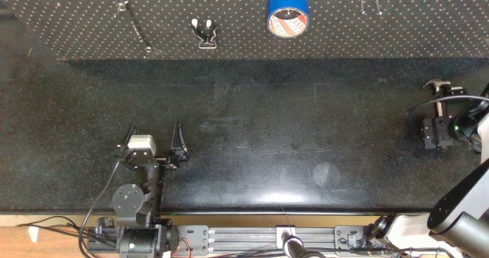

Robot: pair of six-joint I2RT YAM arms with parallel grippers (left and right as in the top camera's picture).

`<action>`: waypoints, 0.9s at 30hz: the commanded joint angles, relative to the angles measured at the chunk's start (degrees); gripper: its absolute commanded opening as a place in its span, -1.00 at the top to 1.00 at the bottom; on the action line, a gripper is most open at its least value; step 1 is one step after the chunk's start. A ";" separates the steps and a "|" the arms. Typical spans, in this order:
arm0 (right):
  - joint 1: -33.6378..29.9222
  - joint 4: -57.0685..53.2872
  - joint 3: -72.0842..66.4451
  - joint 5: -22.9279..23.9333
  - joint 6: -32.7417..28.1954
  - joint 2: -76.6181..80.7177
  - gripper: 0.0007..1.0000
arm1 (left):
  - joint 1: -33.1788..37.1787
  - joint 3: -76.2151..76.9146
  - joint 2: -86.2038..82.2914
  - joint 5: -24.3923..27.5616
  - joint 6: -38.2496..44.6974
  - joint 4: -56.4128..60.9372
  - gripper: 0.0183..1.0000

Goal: Place Tools Onto Pegboard

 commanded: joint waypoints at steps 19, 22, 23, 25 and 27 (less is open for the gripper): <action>-0.28 3.52 -0.15 0.28 -1.77 4.79 -0.90 | 0.28 -0.11 -0.48 0.59 -0.26 -0.44 -0.99; -0.28 3.52 -0.15 0.28 -1.77 5.01 -0.91 | 0.28 -0.11 -0.48 0.59 -0.26 -0.44 -1.00; -0.28 3.52 -0.15 0.28 -1.77 5.25 -0.90 | 0.28 -0.11 -0.48 0.59 -0.26 -0.44 -0.99; -0.28 3.50 -0.15 0.28 -1.75 5.55 -0.90 | 0.28 -0.11 -0.48 0.59 -0.26 -0.44 -0.99; -0.28 3.52 -0.15 0.28 -1.77 5.88 -0.90 | 0.28 -0.11 -0.48 0.59 -0.26 -0.44 -0.99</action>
